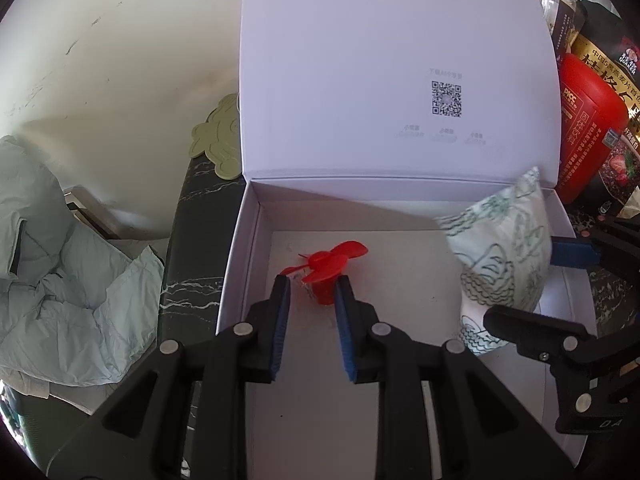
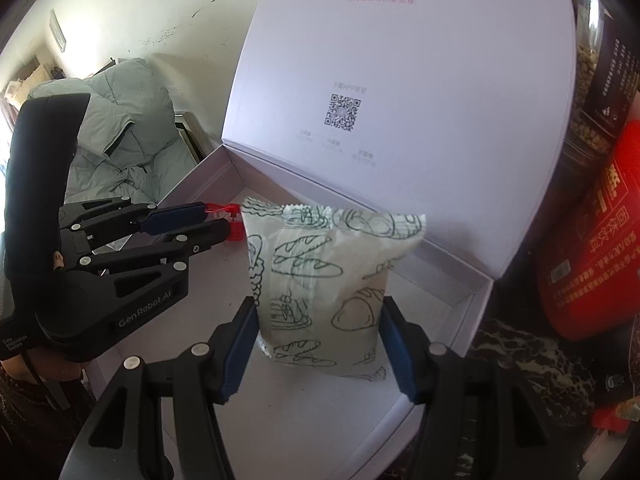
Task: Organize objects
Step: 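Lower the red toy into the box with the left tool while the right tool lowers the pouch, then open both tools and withdraw them from the lavender box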
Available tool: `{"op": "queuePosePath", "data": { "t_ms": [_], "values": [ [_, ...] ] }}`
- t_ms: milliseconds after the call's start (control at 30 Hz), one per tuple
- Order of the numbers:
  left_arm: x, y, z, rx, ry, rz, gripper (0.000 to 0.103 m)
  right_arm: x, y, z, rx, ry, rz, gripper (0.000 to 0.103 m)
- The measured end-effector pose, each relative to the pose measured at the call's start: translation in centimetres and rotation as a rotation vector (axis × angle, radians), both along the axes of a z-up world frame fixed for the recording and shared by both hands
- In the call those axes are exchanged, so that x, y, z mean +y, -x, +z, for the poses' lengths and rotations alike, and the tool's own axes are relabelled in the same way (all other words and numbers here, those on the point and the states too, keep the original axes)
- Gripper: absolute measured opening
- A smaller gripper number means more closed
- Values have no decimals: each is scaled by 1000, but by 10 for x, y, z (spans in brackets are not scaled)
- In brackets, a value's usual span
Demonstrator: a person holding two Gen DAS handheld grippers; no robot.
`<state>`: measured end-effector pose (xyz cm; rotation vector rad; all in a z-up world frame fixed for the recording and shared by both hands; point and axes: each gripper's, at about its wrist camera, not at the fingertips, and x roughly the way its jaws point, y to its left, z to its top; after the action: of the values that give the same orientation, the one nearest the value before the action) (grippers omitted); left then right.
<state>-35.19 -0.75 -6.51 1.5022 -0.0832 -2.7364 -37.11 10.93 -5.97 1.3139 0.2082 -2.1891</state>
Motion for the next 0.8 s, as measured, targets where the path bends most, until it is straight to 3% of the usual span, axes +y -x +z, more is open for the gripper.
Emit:
{"op": "queuePosePath", "data": {
  "t_ms": [233, 500, 800],
  "values": [
    [1, -3, 0, 10, 4, -4, 32, -4, -2, 7, 24, 17, 3, 61],
    [-2, -7, 2, 12, -8, -1, 33, -10, 1, 8, 28, 15, -4, 61],
    [-1, -18, 25, 65, -4, -13, 33, 24, -13, 29, 90, 15, -41, 61]
  ]
}}
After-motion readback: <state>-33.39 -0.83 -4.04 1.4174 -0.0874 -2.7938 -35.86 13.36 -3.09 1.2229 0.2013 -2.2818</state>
